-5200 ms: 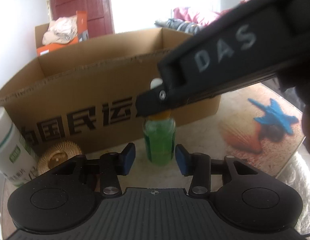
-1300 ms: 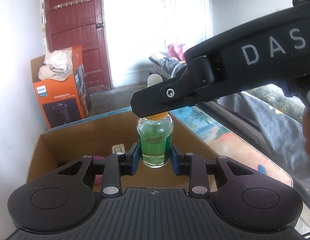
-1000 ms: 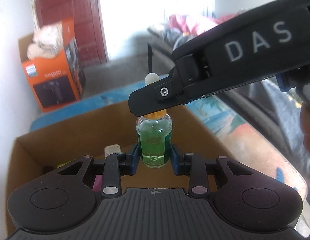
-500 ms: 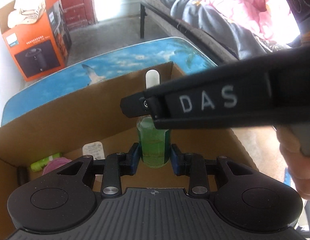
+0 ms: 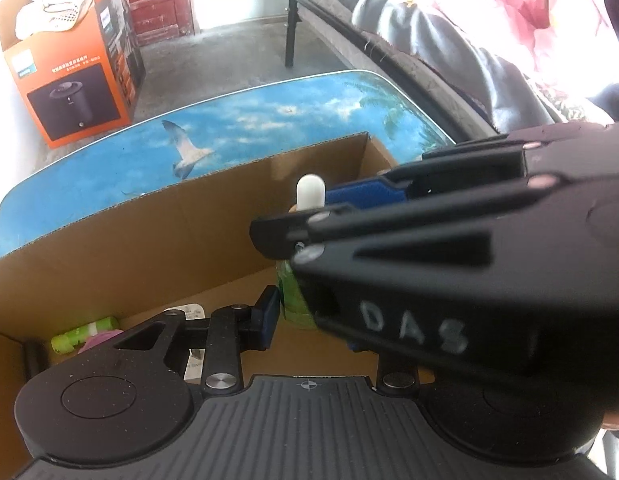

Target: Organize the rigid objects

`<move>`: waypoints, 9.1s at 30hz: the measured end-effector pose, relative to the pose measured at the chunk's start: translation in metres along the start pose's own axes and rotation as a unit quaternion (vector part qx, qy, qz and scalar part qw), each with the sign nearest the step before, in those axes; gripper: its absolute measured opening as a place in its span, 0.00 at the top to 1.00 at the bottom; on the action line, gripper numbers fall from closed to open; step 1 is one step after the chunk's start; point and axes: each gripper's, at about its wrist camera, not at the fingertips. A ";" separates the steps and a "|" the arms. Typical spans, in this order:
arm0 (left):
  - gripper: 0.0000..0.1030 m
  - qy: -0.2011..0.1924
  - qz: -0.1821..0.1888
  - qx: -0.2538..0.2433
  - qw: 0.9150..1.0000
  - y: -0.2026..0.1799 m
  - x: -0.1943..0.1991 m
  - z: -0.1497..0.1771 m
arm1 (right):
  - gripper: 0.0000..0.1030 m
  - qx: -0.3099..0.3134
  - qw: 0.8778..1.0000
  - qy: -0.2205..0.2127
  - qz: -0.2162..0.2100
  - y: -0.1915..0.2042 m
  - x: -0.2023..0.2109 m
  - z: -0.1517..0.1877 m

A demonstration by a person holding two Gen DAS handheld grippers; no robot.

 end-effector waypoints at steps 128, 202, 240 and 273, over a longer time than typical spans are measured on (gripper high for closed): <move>0.33 -0.200 0.041 0.073 0.976 0.012 0.187 0.192 | 0.73 0.618 0.713 0.301 0.138 0.149 -0.086 0.058; 0.11 -0.137 -0.036 -0.051 0.989 -0.025 0.152 0.246 | 0.55 -0.077 0.993 0.013 -0.091 0.121 0.068 0.179; 0.43 -0.093 -0.049 -0.063 0.992 -0.061 0.128 0.202 | 0.55 -0.187 0.981 -0.010 -0.043 0.064 0.107 0.194; 0.46 -0.085 -0.037 -0.013 0.996 -0.050 0.132 0.201 | 0.54 -0.170 0.985 -0.004 -0.031 0.076 0.111 0.190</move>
Point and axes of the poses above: each gripper's, at about its wrist camera, not at the fingertips, and x roughly against the way its jaws point, y to its left, z to its underside, and after that the axes turned 10 degrees about -y, right-handed
